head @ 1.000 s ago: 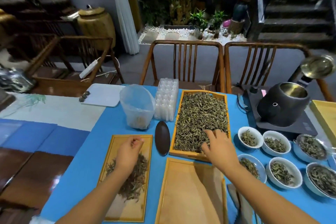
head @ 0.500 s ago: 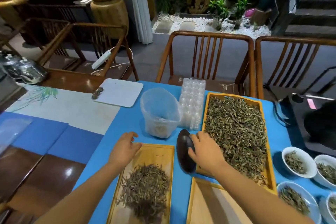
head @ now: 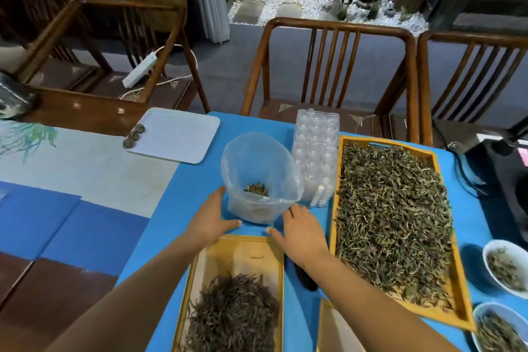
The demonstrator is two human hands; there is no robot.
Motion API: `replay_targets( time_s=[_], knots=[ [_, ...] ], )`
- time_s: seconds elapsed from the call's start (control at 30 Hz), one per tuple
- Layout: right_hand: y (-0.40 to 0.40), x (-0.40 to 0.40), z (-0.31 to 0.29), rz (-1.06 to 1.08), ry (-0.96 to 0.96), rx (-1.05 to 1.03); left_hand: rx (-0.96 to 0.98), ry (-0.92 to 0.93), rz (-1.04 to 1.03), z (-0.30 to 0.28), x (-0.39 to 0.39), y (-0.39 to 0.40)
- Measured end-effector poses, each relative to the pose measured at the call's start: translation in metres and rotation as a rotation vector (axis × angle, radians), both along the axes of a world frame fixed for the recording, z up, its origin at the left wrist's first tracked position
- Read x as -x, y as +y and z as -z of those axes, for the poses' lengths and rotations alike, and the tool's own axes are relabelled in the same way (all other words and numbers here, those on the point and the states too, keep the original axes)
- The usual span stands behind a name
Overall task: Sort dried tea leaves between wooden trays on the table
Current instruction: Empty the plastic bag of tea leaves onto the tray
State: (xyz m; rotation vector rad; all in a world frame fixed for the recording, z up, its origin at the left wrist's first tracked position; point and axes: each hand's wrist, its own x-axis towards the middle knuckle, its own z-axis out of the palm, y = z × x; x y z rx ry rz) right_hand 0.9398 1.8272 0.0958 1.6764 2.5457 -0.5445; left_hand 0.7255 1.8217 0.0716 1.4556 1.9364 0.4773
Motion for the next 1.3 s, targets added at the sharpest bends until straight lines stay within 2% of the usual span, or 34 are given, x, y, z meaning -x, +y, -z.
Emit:
replay_targets(
  time_s=[0.2,0.5,0.73,1.07,1.3],
  knots=[
    [0.002,0.015,0.004,0.059,0.072,-0.041,-0.055,-0.172,-0.009,0.004,-0.008,0.004],
    [0.008,0.019,-0.002,0.056,0.095,-0.096,-0.09,-0.104,-0.04,-0.003,-0.015,0.003],
    [0.001,0.008,-0.02,0.068,0.182,-0.089,-0.07,-0.083,-0.023,-0.023,-0.014,-0.005],
    [-0.025,-0.032,-0.047,0.233,0.579,0.278,-0.035,-0.065,0.079,-0.068,-0.046,-0.037],
    [-0.07,-0.079,-0.057,0.274,0.893,0.438,-0.004,-0.208,0.154,-0.088,-0.1,-0.079]
  ],
)
